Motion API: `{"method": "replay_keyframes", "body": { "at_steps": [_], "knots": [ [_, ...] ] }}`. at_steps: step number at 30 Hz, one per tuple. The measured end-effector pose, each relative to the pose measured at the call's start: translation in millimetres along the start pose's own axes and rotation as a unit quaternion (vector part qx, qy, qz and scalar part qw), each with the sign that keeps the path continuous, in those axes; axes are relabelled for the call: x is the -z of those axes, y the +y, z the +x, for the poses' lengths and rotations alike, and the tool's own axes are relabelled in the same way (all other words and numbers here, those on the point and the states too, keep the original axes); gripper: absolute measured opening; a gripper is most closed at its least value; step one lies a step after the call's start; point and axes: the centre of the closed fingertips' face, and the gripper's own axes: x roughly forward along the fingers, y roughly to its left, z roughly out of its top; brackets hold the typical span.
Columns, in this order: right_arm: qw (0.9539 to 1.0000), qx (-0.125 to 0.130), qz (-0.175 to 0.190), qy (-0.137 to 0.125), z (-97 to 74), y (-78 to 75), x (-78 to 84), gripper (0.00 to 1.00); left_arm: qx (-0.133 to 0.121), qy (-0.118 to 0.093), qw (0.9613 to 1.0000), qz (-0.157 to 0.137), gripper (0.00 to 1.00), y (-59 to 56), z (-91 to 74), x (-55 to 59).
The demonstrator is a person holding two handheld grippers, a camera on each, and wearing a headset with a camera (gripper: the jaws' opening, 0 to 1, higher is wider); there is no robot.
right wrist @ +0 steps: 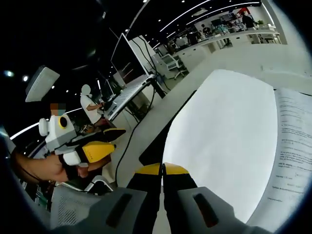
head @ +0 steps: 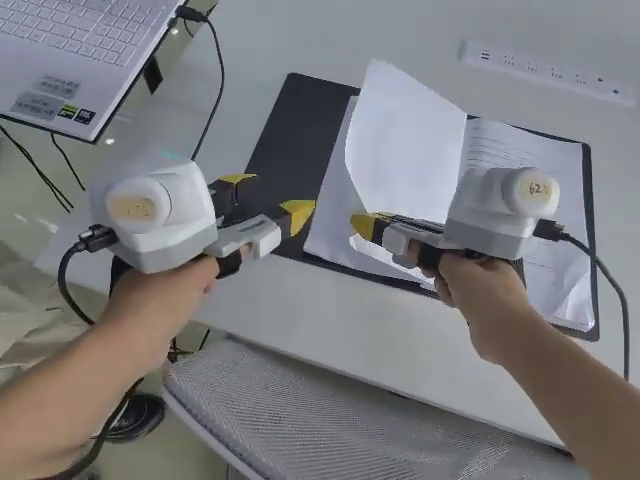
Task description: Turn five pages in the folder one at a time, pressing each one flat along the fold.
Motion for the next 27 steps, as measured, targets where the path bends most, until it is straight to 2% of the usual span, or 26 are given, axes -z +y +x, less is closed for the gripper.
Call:
{"method": "replay_keyframes", "body": {
  "at_steps": [5,17,23,27],
  "knots": [
    [0.9996,0.007,0.001,0.026,17.5,-6.9,15.0,0.00,-0.004,0.011,0.9999,-0.005,0.45,9.1,-3.4,8.9],
    [0.9976,0.006,0.026,0.063,34.2,-15.7,38.7,0.00,0.021,0.042,0.9989,-0.003,0.42,4.5,6.0,29.1],
    [0.9974,-0.002,0.049,0.053,34.6,-15.4,40.2,0.00,0.033,0.057,0.9978,0.003,0.41,0.3,19.2,37.6],
    [0.9967,-0.015,0.066,0.045,34.2,-13.3,42.6,0.06,0.039,0.060,0.9974,-0.001,0.39,-1.3,29.0,39.7]
  ]
}}
